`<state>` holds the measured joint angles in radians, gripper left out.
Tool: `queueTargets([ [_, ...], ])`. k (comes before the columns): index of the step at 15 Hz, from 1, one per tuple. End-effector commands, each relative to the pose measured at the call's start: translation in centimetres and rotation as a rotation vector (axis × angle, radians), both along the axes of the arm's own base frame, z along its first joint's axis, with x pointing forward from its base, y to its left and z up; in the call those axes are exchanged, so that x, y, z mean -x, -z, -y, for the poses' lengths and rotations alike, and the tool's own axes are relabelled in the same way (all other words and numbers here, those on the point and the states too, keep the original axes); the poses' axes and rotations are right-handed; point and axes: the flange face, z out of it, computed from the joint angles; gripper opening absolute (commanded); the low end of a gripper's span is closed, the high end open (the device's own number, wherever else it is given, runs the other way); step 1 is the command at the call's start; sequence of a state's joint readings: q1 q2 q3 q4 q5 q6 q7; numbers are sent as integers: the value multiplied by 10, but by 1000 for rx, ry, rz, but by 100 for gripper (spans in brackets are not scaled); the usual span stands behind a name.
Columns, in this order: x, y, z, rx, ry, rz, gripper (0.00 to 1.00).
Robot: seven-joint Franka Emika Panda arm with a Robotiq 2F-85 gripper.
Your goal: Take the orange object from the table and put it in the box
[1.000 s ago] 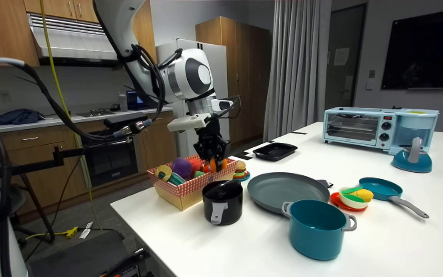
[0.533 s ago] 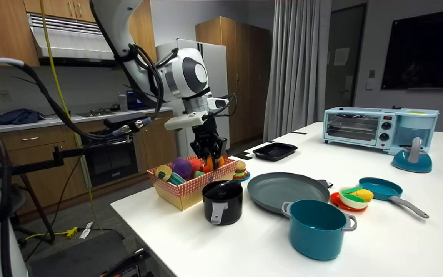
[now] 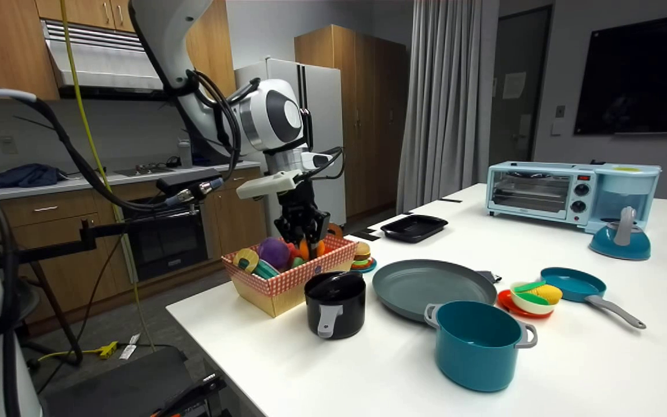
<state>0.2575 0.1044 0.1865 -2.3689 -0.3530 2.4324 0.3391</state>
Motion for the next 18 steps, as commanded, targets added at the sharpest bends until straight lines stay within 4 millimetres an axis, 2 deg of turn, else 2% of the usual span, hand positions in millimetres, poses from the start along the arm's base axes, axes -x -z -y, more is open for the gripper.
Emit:
queueTargets([
  [1,5,8,-11,38,-36,-34,5],
  [3,7,13,-14,36,-35,-51,5],
  [4,8,16,-20,26,-29,-62,12],
  [5,8,17,-21,28,-31,-74,43],
  [6,8,18,-22,23,-26,-73,44],
  [13,5,19,-25,29,-25,-90,95],
  [14,4,17,-25,28,-25,-90,100],
  [18,0,3,-28,22,-10,-84,100],
])
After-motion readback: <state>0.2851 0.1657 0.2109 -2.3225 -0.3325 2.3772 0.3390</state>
